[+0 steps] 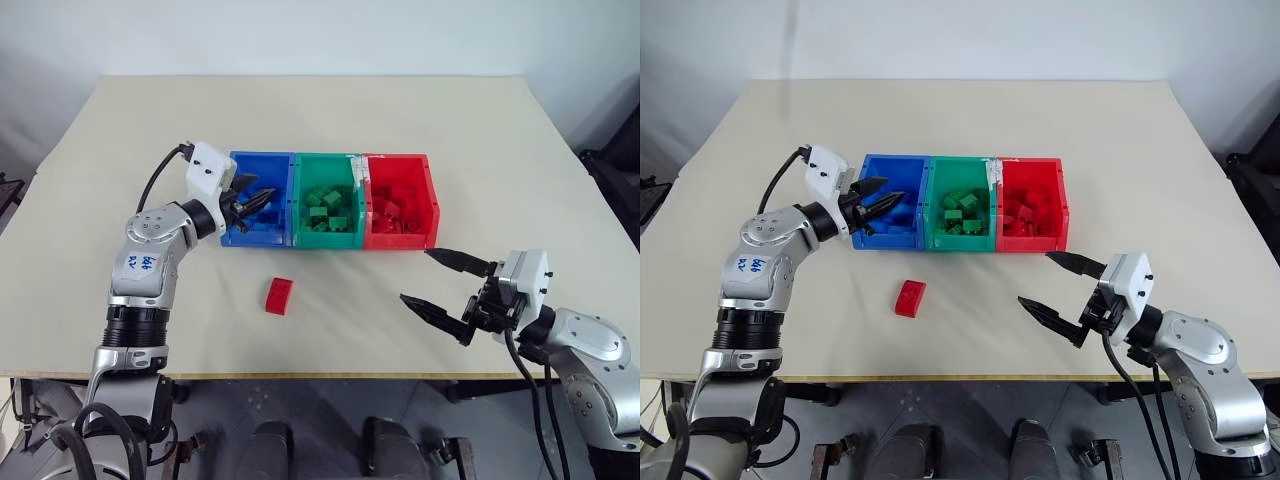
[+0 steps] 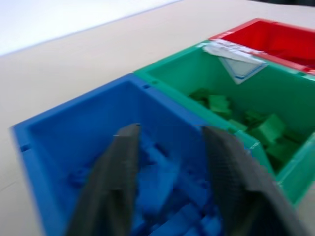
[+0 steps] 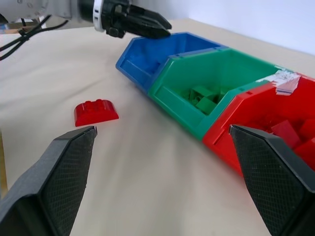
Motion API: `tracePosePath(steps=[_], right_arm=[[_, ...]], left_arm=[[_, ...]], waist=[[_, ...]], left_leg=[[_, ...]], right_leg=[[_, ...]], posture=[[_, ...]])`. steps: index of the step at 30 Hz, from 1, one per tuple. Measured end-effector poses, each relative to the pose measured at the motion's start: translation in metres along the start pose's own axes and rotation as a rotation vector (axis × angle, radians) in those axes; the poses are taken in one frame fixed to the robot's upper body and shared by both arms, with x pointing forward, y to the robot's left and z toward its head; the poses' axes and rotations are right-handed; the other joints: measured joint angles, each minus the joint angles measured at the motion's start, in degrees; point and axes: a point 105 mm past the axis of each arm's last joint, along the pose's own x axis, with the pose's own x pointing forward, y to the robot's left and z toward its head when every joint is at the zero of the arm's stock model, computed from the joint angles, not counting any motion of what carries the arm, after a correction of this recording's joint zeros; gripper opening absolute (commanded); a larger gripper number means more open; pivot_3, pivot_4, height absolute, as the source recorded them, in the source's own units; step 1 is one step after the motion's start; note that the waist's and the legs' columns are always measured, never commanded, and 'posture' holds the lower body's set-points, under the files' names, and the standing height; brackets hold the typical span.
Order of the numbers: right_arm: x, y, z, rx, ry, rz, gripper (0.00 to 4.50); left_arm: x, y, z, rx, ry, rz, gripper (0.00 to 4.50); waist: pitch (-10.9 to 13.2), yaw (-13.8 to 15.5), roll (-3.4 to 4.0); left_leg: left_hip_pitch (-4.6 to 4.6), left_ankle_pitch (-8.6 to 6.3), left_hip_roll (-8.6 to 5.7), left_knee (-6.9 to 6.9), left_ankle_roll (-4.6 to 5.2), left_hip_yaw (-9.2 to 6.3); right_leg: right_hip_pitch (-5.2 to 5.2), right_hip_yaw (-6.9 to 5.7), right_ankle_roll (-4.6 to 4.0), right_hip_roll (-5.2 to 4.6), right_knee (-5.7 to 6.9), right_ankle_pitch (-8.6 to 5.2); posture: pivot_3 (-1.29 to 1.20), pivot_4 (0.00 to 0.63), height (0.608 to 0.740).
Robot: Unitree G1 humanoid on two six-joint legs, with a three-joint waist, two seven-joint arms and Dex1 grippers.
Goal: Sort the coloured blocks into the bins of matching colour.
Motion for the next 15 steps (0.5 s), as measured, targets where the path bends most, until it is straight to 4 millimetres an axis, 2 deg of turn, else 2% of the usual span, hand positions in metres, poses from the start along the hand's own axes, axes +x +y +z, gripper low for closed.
tracePosePath(steps=[2, 4, 9, 11, 14, 15], right_arm=[[0.001, -0.001, 0.000, 0.000, -0.002, 0.007, 4.50], [0.005, 0.000, 0.000, 0.001, -0.006, 0.033, 4.50], [0.011, -0.003, -0.005, 0.022, 0.001, 0.079, 4.50], [0.014, -0.005, -0.007, 0.029, 0.003, 0.106, 4.50], [0.016, -0.005, -0.011, 0.031, 0.022, 0.169, 4.50], [0.015, -0.006, -0.014, 0.033, 0.037, 0.182, 4.50]], left_arm=[[-0.004, 0.002, 0.001, 0.016, -0.003, -0.001, 3.73], [-0.018, 0.005, -0.001, 0.033, -0.008, 0.014, 4.38], [-0.067, 0.010, -0.019, 0.066, 0.042, 0.064, 4.47], [-0.095, 0.009, -0.027, 0.060, 0.067, 0.092, 4.47], [-0.149, 0.003, -0.055, 0.074, 0.237, 0.103, 4.47], [-0.160, 0.003, -0.060, 0.068, 0.273, 0.108, 4.47]], waist=[[0.00, -0.04, 0.00], [0.00, -0.48, 0.00], [0.00, -1.20, 0.00], [0.00, -1.44, 0.00], [0.01, -1.83, 0.01], [0.01, -1.52, 0.02]], left_leg=[[0.00, 0.00, 0.00, 0.00, 0.00, 0.00], [0.02, 0.00, 0.02, -0.02, 0.00, 0.01], [0.01, 0.00, 0.03, -0.05, 0.00, 0.00], [0.03, -0.03, 0.05, -0.07, -0.01, -0.01], [0.07, -0.08, 0.08, -0.16, -0.02, 0.03], [0.06, -0.08, 0.08, -0.14, -0.01, 0.04]], right_leg=[[0.00, 0.00, 0.00, 0.00, 0.00, 0.00], [-0.01, 0.01, 0.00, 0.00, 0.01, 0.00], [-0.02, 0.00, 0.00, 0.00, -0.02, 0.00], [-0.01, 0.01, -0.01, 0.00, -0.02, 0.00], [-0.05, 0.01, -0.05, 0.00, -0.05, -0.03], [-0.05, 0.00, -0.06, 0.00, -0.07, -0.03]], posture=[[0.00, 0.150, 0.740], [0.00, 0.150, 0.740], [0.00, 0.150, 0.740], [0.00, 0.150, 0.740], [0.00, 0.150, 0.740], [0.00, 0.150, 0.740]])
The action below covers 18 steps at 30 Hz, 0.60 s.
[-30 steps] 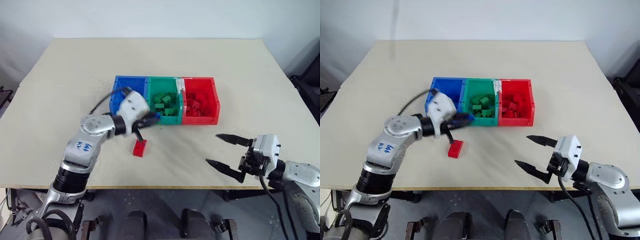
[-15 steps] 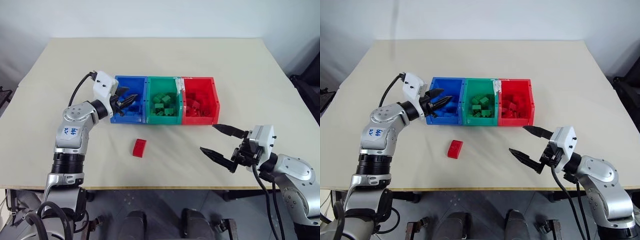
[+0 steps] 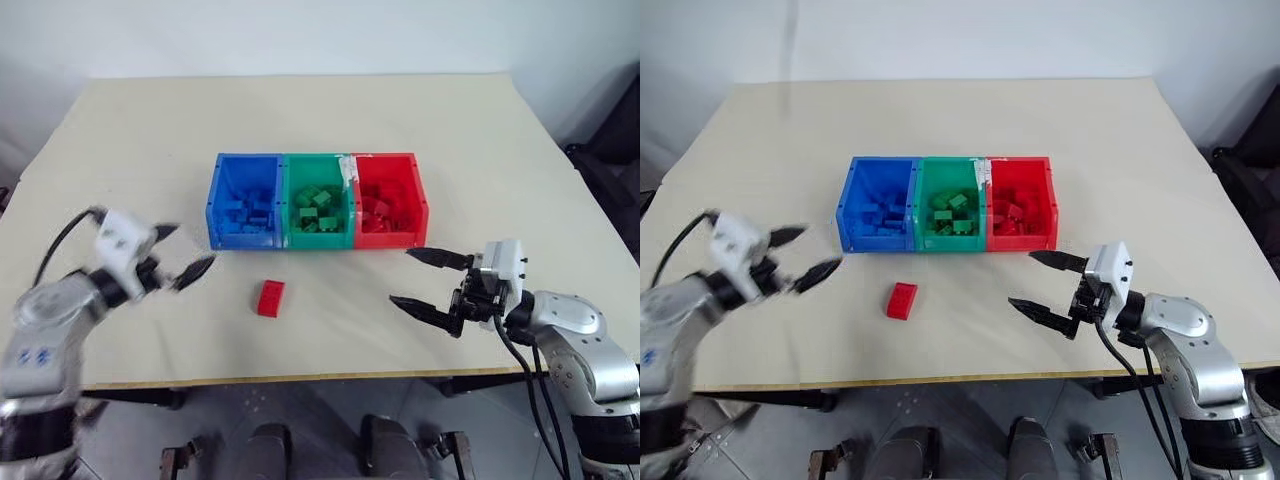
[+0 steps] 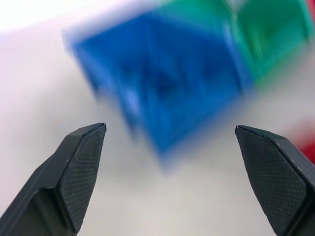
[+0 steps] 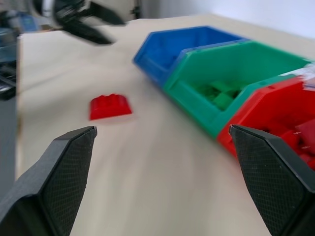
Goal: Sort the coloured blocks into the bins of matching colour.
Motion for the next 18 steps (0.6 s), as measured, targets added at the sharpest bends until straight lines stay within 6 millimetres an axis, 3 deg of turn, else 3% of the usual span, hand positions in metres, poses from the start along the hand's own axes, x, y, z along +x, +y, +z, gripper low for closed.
tracePosePath(steps=[3, 6, 14, 18], right_arm=[[0.004, 0.005, -0.005, -0.013, 0.018, 0.075, 4.50], [0.006, 0.003, -0.008, -0.013, 0.025, 0.104, 4.50], [0.002, 0.000, -0.006, -0.030, 0.052, 0.139, 4.50], [0.001, 0.001, -0.006, -0.031, 0.057, 0.149, 4.50]], left_arm=[[-0.018, 0.000, -0.013, -0.025, 0.058, 0.028, 4.47], [-0.022, -0.018, -0.012, -0.084, 0.071, -0.041, 4.47], [0.025, -0.086, 0.032, -0.236, 0.022, -0.194, 4.47], [0.048, -0.111, 0.034, -0.309, 0.070, -0.192, 4.47]], waist=[[0.00, 1.34, -0.02], [-0.01, 1.77, -0.06], [-0.01, 1.49, -0.04], [-0.03, 1.51, -0.06]], left_leg=[[-0.01, -0.02, -0.02, 0.14, 0.04, -0.05], [-0.01, -0.03, -0.02, 0.17, 0.05, -0.06], [0.00, -0.03, -0.03, 0.15, 0.01, -0.06], [0.01, -0.02, -0.04, 0.16, -0.01, -0.05]], right_leg=[[0.10, -0.03, 0.01, -0.01, 0.00, 0.01], [0.11, -0.03, 0.01, -0.02, 0.01, 0.02], [0.06, 0.01, -0.01, -0.02, 0.12, 0.02], [0.05, 0.02, 0.00, -0.02, 0.15, 0.02]], posture=[[0.00, 0.150, 0.740], [0.00, 0.150, 0.740], [0.00, 0.150, 0.740], [0.00, 0.150, 0.740]])
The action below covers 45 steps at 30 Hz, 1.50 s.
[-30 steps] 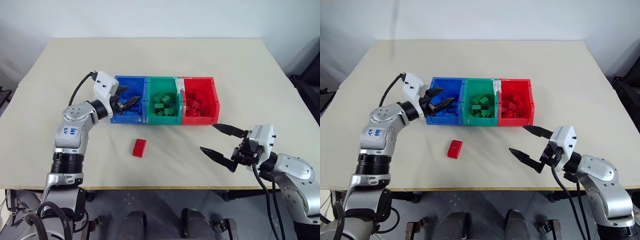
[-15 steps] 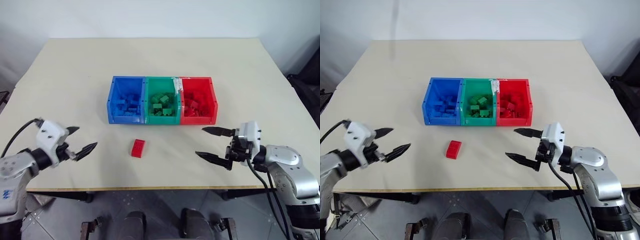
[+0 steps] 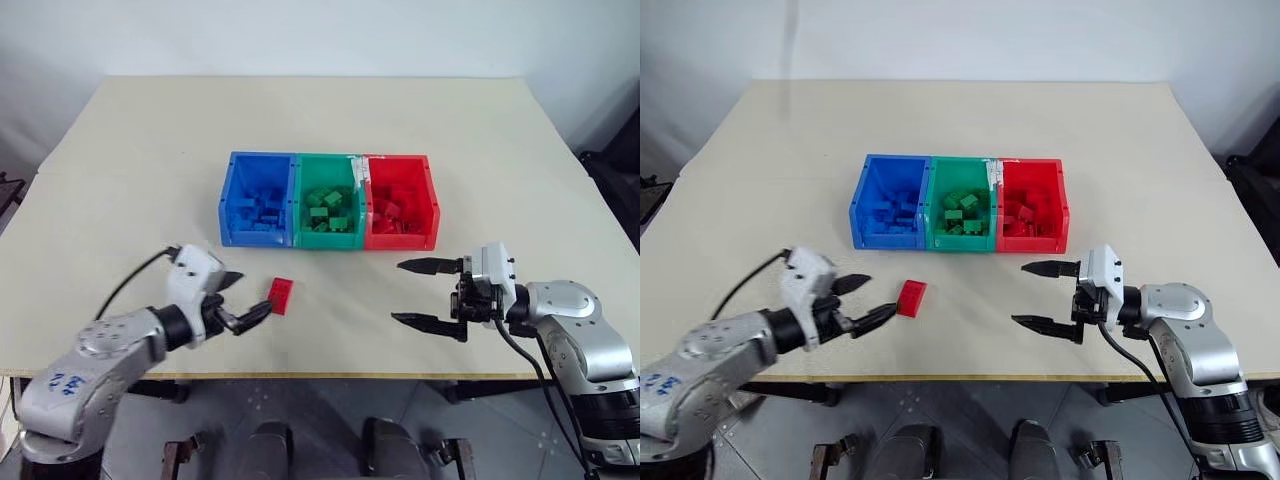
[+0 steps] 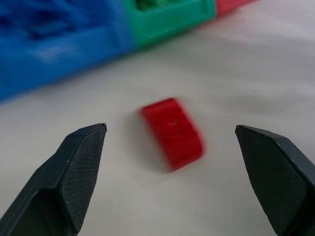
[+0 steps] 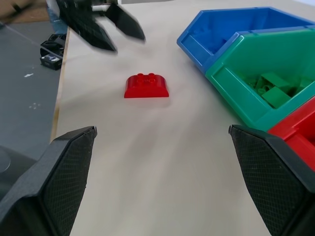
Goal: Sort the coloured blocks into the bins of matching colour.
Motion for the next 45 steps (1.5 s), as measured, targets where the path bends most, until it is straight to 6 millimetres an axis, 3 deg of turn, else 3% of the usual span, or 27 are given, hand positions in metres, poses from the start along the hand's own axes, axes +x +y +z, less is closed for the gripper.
tracePosePath(steps=[4, 10, 13, 20, 25, 29, 33, 37, 42, 45], right_arm=[[0.001, 0.004, 0.000, -0.003, 0.001, 0.008, 4.50], [0.000, 0.004, -0.002, 0.003, 0.004, -0.009, 4.50], [0.001, 0.004, -0.001, -0.002, 0.003, -0.017, 4.50], [0.001, 0.004, -0.003, 0.005, 0.005, -0.038, 4.50], [0.001, 0.006, -0.005, 0.009, 0.005, -0.057, 4.50], [-0.002, 0.007, -0.009, 0.022, 0.013, -0.099, 4.50], [-0.010, 0.008, -0.008, 0.013, 0.017, -0.167, 4.50], [-0.026, 0.018, -0.013, 0.036, 0.043, -0.266, 4.50], [-0.045, 0.027, -0.010, 0.041, 0.059, -0.413, 4.50], [-0.053, 0.042, -0.011, 0.067, 0.061, -0.503, 4.50]], left_arm=[[0.024, -0.007, -0.001, -0.013, 0.049, 0.066, 4.47], [0.034, 0.000, -0.018, -0.030, 0.142, 0.137, 4.47], [0.033, 0.001, -0.020, -0.001, 0.160, 0.140, 3.86], [0.033, 0.006, -0.021, 0.018, 0.159, 0.141, 1.59], [0.036, -0.007, -0.016, 0.083, 0.120, -0.002, 1.46], [0.042, -0.012, 0.002, 0.169, 0.001, -0.124, 1.46], [0.052, -0.021, 0.052, 0.345, -0.200, -0.263, 1.46], [0.086, -0.023, 0.094, 0.479, -0.312, -0.356, 1.46], [0.126, -0.020, 0.121, 0.524, -0.377, -0.385, 1.46], [0.149, -0.030, 0.137, 0.505, -0.434, -0.452, 1.46]], waist=[[0.00, 0.09, 0.00], [0.00, 0.07, 0.00], [0.00, 0.05, 0.00], [0.00, 0.10, 0.00], [0.00, 0.21, 0.00], [0.00, 0.23, 0.00], [0.00, 0.48, 0.00], [0.00, 1.50, 0.00], [0.00, 1.56, -0.01], [0.03, 1.96, -0.07]], left_leg=[[0.00, 0.01, -0.01, 0.01, -0.01, 0.00], [0.00, 0.01, -0.01, 0.00, -0.01, 0.01], [0.01, 0.01, -0.01, -0.01, -0.02, 0.01], [0.01, 0.00, -0.02, -0.02, -0.02, 0.02], [-0.02, 0.00, -0.02, -0.02, -0.02, 0.02], [-0.02, 0.00, -0.02, -0.02, -0.02, 0.02], [-0.05, -0.01, -0.04, 0.03, -0.01, 0.04], [-0.06, -0.02, -0.06, 0.05, 0.02, 0.11], [-0.07, -0.03, -0.06, 0.00, 0.05, 0.16], [-0.16, -0.05, -0.07, -0.02, 0.09, 0.17]], right_leg=[[0.01, 0.00, 0.00, 0.00, -0.04, 0.00], [0.01, 0.01, 0.00, 0.00, -0.09, 0.00], [0.01, 0.01, 0.00, 0.00, -0.10, 0.00], [0.02, 0.01, 0.00, 0.00, -0.12, 0.00], [0.02, 0.01, 0.00, 0.00, -0.17, 0.00], [0.01, 0.00, 0.00, 0.00, -0.18, 0.00], [0.06, -0.01, 0.02, 0.00, -0.24, 0.01], [0.06, -0.04, 0.07, 0.00, -0.28, 0.04], [0.03, -0.05, 0.10, 0.00, -0.34, 0.05], [0.03, -0.09, 0.15, 0.00, -0.45, 0.07]], posture=[[0.00, 0.150, 0.740], [0.00, 0.150, 0.740], [0.00, 0.150, 0.740], [0.00, 0.150, 0.740], [0.00, 0.150, 0.740], [0.00, 0.150, 0.740], [0.00, 0.150, 0.740], [0.00, 0.150, 0.740], [0.00, 0.150, 0.740], [0.00, 0.150, 0.740]])
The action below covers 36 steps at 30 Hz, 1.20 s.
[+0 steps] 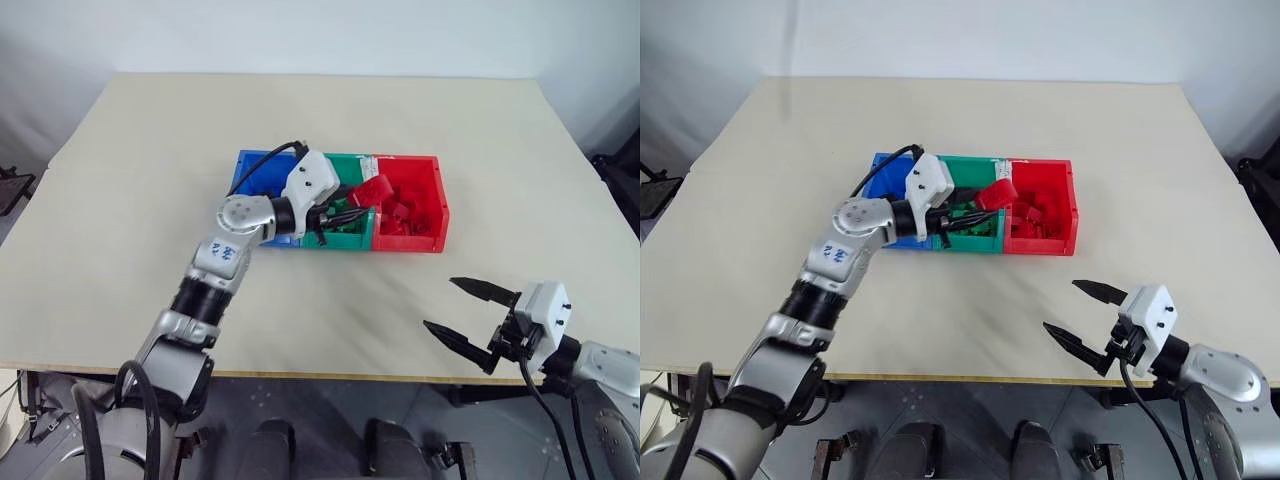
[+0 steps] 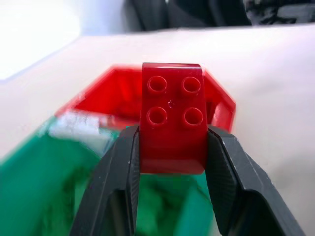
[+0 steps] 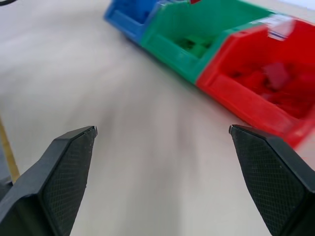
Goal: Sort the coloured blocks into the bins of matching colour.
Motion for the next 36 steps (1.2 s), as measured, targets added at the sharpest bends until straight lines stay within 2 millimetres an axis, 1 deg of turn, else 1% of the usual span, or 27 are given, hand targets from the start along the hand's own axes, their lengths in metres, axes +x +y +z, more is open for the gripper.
tracePosePath(steps=[3, 7, 9, 10, 14, 17, 19, 21, 23, 25, 27, 29, 33, 35, 36], right_arm=[[-0.005, 0.009, 0.002, 0.016, -0.012, -0.064, 4.50], [-0.013, 0.012, -0.001, 0.029, 0.002, -0.147, 4.50], [-0.015, 0.014, -0.002, 0.030, 0.011, -0.168, 4.50], [-0.016, 0.016, -0.003, 0.036, 0.013, -0.177, 4.50], [-0.018, 0.017, -0.002, 0.024, 0.004, -0.189, 4.50], [-0.016, 0.017, 0.000, -0.002, -0.020, -0.171, 4.50], [-0.014, 0.013, -0.001, -0.009, -0.031, -0.153, 4.50], [-0.009, 0.009, -0.003, -0.026, -0.037, -0.114, 4.50], [-0.007, 0.005, -0.006, -0.030, -0.035, -0.095, 4.50], [0.000, -0.001, -0.007, -0.040, -0.054, -0.058, 4.50], [0.010, -0.009, -0.007, -0.065, -0.070, 0.010, 4.50], [0.015, -0.018, -0.011, -0.074, -0.071, 0.057, 4.50], [0.030, -0.033, -0.016, -0.088, -0.080, 0.176, 4.50], [0.032, -0.037, -0.019, -0.089, -0.071, 0.213, 4.50], [0.033, -0.039, -0.021, -0.087, -0.065, 0.223, 4.50]], left_arm=[[0.020, 0.005, 0.000, 0.014, -0.013, -0.016, 1.46], [0.036, -0.001, -0.004, 0.004, 0.005, -0.046, 1.46], [0.037, -0.001, -0.009, -0.002, 0.023, -0.038, 2.17], [0.037, 0.000, -0.011, 0.001, 0.027, -0.034, 2.35], [0.034, 0.002, -0.010, 0.013, 0.009, -0.019, 3.51], [0.026, 0.005, -0.002, 0.044, -0.033, -0.036, 3.51], [0.016, 0.006, 0.003, 0.080, -0.062, -0.048, 3.51], [-0.004, 0.008, 0.000, 0.099, -0.076, -0.044, 3.51], [-0.019, 0.007, -0.007, 0.088, -0.063, -0.039, 3.51], [-0.042, 0.005, -0.013, 0.091, -0.032, -0.026, 3.51], [-0.085, 0.001, -0.024, 0.112, 0.046, 0.010, 3.51], [-0.129, -0.003, -0.035, 0.080, 0.130, 0.065, 3.51], [-0.197, -0.021, -0.038, 0.014, 0.249, 0.159, 3.51], [-0.216, -0.025, -0.042, -0.023, 0.294, 0.200, 3.51], [-0.220, -0.026, -0.043, -0.039, 0.299, 0.215, 3.51]], waist=[[0.01, -0.20, -0.02], [0.02, -0.37, -0.03], [0.02, -0.57, -0.03], [0.02, -0.54, -0.03], [0.02, -0.42, -0.03], [0.02, -0.47, -0.03], [0.02, -0.73, -0.03], [0.01, -1.58, -0.02], [0.01, -1.85, -0.02], [0.01, -2.13, -0.01], [0.01, -3.57, 0.00], [0.02, -3.83, 0.00], [0.02, -3.34, 0.01], [0.02, -2.13, 0.02], [0.03, -1.65, 0.02]], left_leg=[[-0.03, -0.05, -0.02, 0.03, 0.09, 0.10], [-0.03, -0.07, -0.02, -0.02, 0.12, 0.13], [-0.03, -0.07, -0.01, -0.02, 0.12, 0.13], [-0.02, -0.07, -0.01, -0.02, 0.12, 0.13], [-0.03, -0.07, -0.01, 0.00, 0.13, 0.13], [-0.02, -0.07, -0.01, -0.01, 0.12, 0.13], [-0.01, -0.07, -0.01, -0.03, 0.12, 0.13], [0.04, -0.07, 0.01, -0.03, 0.12, 0.13], [0.06, -0.06, 0.04, -0.03, 0.10, 0.11], [0.07, -0.06, 0.03, -0.01, 0.11, 0.12], [0.17, -0.06, 0.06, -0.07, 0.10, 0.14], [0.20, -0.04, 0.11, -0.09, 0.07, 0.07], [0.19, -0.05, 0.10, 0.00, 0.08, 0.03], [0.18, -0.05, 0.08, 0.05, 0.08, -0.03], [0.17, -0.05, 0.07, 0.10, 0.08, -0.04]], right_leg=[[0.02, 0.03, 0.16, -0.01, -0.19, 0.09], [-0.01, 0.03, 0.18, -0.01, -0.21, 0.09], [-0.01, 0.03, 0.18, -0.01, -0.21, 0.09], [-0.01, 0.03, 0.18, -0.01, -0.20, 0.09], [-0.01, 0.03, 0.18, -0.01, -0.20, 0.10], [-0.01, 0.03, 0.18, -0.01, -0.19, 0.09], [0.00, 0.04, 0.18, -0.01, -0.18, 0.09], [0.00, 0.04, 0.17, -0.01, -0.10, 0.09], [-0.01, 0.03, 0.15, -0.01, -0.05, 0.08], [-0.01, 0.05, 0.15, -0.01, -0.06, 0.08], [-0.01, 0.11, 0.14, -0.01, -0.03, 0.08], [-0.04, 0.06, 0.04, 0.01, 0.07, 0.02], [0.02, 0.05, 0.03, -0.02, 0.10, 0.02], [0.06, -0.02, 0.03, -0.03, 0.10, 0.02], [0.09, -0.03, 0.03, -0.03, 0.12, 0.02]], posture=[[0.00, 0.150, 0.740], [0.00, 0.150, 0.740], [0.00, 0.150, 0.740], [0.00, 0.150, 0.740], [0.00, 0.150, 0.740], [0.00, 0.150, 0.740], [0.00, 0.150, 0.740], [0.00, 0.150, 0.740], [0.00, 0.150, 0.740], [0.00, 0.150, 0.740], [0.00, 0.150, 0.740], [0.00, 0.150, 0.740], [0.00, 0.150, 0.740], [0.00, 0.150, 0.740], [0.00, 0.150, 0.740]])
